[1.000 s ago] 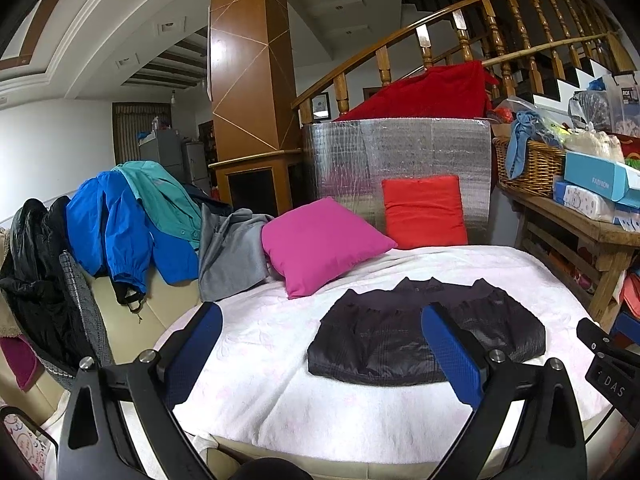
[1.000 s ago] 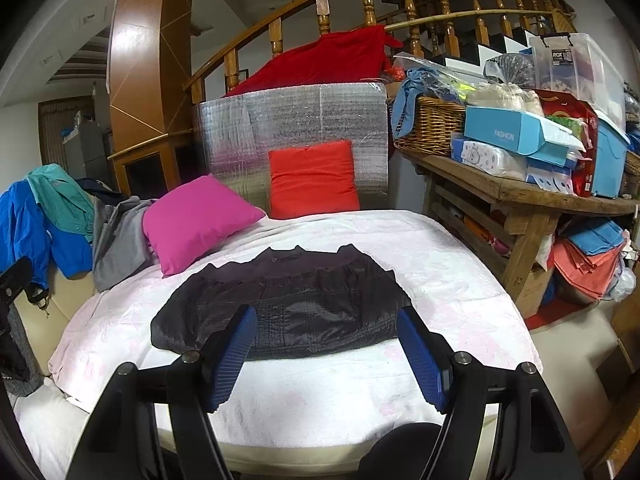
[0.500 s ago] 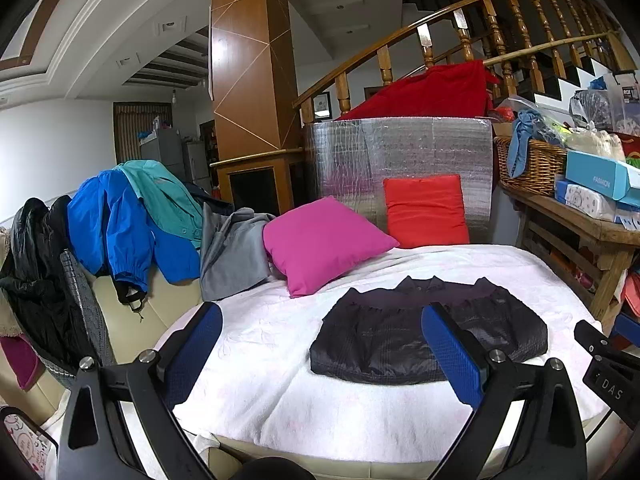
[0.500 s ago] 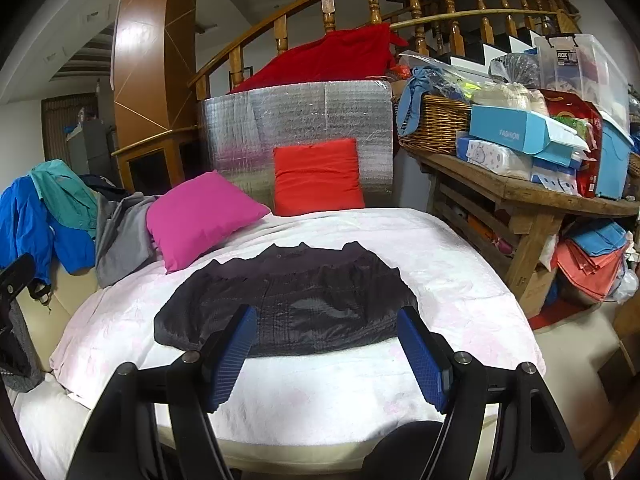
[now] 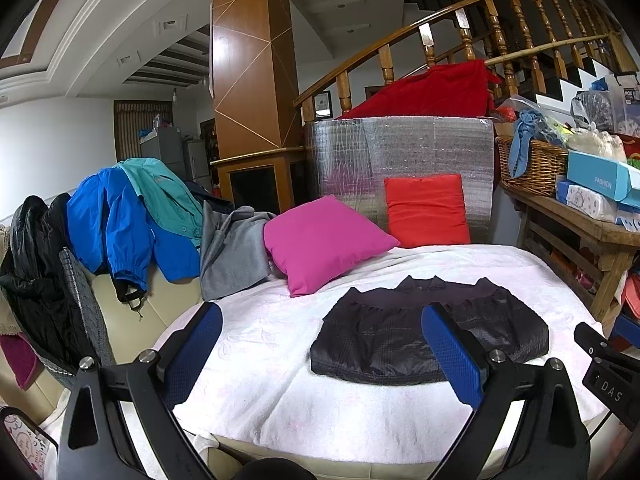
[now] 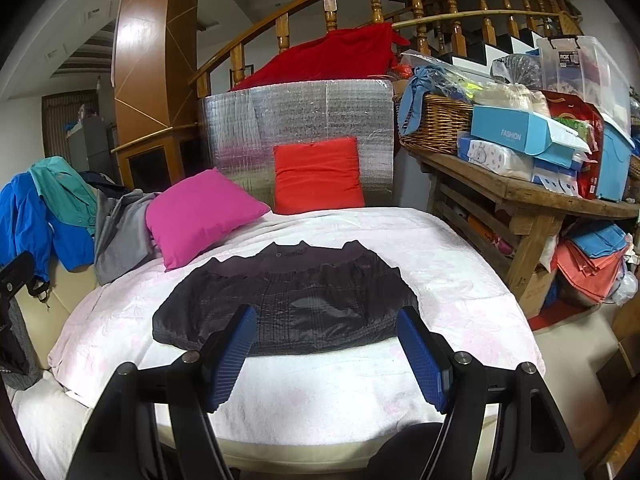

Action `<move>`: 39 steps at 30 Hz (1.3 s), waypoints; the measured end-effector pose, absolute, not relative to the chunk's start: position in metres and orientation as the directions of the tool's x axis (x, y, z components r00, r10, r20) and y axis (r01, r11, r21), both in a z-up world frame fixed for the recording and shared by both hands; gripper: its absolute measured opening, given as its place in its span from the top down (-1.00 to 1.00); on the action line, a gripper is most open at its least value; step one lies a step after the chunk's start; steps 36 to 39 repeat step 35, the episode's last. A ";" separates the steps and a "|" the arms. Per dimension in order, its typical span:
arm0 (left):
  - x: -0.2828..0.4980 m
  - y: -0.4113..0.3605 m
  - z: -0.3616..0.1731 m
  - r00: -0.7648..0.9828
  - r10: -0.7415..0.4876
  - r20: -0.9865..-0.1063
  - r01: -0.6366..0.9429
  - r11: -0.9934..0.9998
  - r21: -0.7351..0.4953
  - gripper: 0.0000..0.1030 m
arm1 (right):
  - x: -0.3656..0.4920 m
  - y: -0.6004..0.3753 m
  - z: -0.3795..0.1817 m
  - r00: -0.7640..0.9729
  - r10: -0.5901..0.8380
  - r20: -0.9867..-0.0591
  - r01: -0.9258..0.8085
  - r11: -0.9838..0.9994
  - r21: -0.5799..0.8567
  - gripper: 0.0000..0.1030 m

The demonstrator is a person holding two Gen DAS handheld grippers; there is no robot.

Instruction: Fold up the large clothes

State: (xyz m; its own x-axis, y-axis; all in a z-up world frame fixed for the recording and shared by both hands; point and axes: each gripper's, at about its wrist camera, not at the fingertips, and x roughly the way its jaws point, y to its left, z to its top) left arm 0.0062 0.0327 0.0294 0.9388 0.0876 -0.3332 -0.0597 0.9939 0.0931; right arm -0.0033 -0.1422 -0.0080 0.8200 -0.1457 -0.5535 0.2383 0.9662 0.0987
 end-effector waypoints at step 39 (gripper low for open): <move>0.123 0.047 0.000 0.882 -0.034 -0.469 0.040 0.999 0.002 -0.94 | 0.093 -0.187 -0.039 0.784 -0.132 -0.607 0.263 0.956 0.132 -0.47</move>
